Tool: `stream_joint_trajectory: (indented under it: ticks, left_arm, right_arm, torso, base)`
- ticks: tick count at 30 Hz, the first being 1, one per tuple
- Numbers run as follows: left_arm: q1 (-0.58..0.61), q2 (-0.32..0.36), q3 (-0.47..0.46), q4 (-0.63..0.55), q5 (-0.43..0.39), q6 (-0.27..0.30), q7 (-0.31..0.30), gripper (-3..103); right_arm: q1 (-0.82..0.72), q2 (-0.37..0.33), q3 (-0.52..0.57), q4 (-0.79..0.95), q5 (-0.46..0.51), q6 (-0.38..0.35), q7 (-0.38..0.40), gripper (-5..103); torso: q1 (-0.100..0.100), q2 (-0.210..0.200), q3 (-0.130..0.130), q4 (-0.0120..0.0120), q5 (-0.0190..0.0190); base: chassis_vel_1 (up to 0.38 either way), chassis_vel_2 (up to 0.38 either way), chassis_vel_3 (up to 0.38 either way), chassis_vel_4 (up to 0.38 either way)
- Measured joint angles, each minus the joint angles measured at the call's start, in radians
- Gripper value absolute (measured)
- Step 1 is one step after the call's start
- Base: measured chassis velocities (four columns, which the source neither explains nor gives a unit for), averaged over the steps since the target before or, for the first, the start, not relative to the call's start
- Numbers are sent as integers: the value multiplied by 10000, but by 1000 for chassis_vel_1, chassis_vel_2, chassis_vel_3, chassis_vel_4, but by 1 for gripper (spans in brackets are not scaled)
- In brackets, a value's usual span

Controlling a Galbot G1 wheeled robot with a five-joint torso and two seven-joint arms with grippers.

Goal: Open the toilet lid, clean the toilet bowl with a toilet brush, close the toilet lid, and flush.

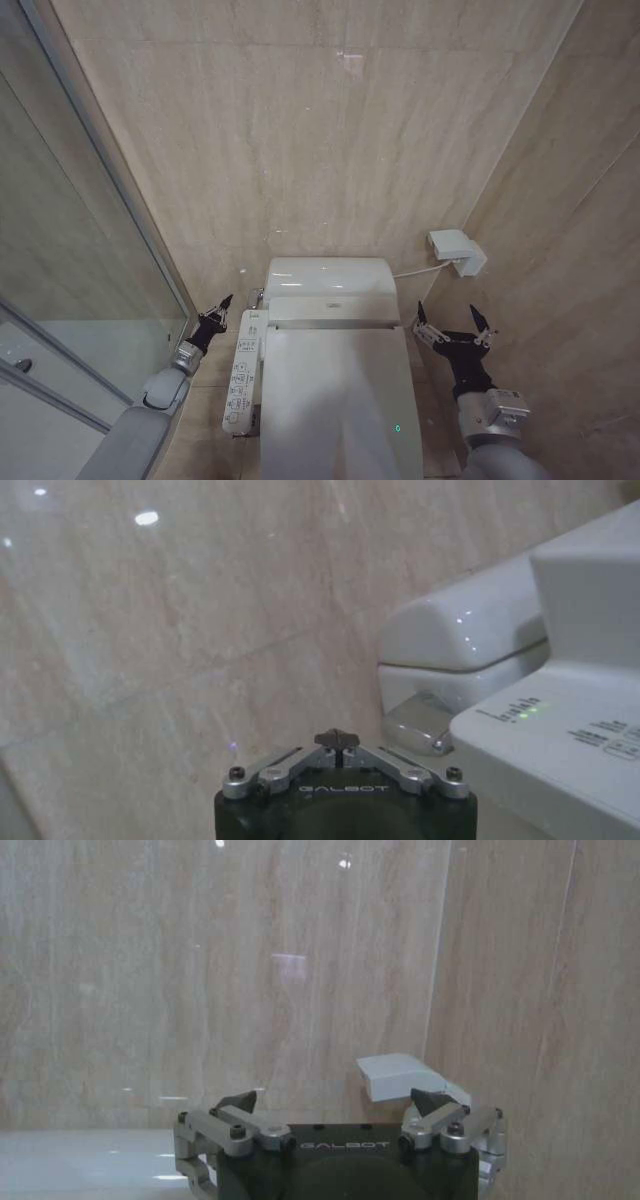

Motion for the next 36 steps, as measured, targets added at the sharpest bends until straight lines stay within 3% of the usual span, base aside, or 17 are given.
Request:
stream_joint_trajectory:
  ticks: [22, 36]
  left_arm:
    - [-163, 202, 727, -395, -21, 22, 14, 0]
    - [-399, 29, 951, 383, 78, -166, 242, 0]
  right_arm:
    - [0, 0, 0, 0, 0, 0, 0, 100]
    - [0, 0, 0, 0, 0, 0, 0, 100]
  torso:
    - [0, 0, 0, 1, 0]
    - [0, 0, 0, 0, 1]
  base:
    - [0, 0, 0, 0]
    - [0, 0, 0, 0]
